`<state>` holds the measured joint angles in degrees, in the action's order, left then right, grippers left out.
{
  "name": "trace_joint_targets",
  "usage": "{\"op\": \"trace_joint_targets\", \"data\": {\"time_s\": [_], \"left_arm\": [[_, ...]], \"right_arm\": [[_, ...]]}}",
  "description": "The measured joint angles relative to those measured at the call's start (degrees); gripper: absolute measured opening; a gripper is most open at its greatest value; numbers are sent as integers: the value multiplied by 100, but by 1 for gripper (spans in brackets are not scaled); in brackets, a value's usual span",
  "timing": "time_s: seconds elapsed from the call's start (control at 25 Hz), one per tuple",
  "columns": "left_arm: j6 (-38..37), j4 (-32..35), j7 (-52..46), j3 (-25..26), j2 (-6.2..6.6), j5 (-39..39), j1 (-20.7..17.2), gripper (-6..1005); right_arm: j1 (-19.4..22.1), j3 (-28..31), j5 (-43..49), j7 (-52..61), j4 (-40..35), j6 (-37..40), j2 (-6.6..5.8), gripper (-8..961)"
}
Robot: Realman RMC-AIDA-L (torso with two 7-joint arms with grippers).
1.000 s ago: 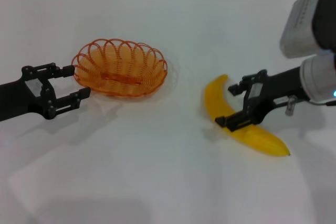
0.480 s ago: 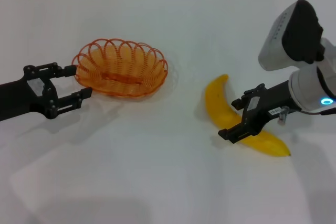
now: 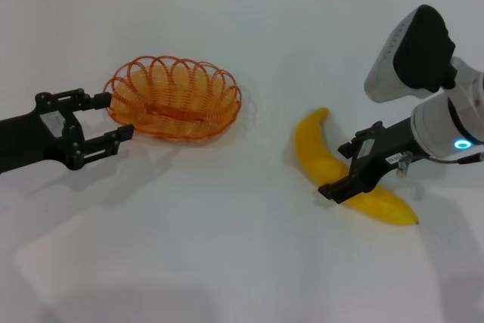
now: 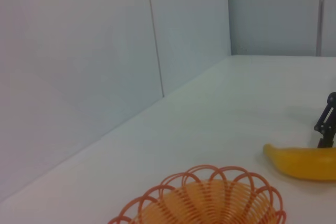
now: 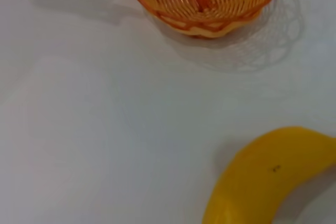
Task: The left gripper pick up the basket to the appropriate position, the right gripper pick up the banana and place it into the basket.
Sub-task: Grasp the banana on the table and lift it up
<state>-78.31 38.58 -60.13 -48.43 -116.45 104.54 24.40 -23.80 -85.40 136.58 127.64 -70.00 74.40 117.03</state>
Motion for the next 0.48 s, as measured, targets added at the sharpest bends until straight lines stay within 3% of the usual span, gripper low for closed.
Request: {"op": "trace_joint_targets", "data": {"time_s": [0.48], "left_arm": [[1, -17, 10, 0, 0, -3, 3, 631]], "right_arm": [[-65, 16, 84, -8, 146, -15, -5, 797]]}}
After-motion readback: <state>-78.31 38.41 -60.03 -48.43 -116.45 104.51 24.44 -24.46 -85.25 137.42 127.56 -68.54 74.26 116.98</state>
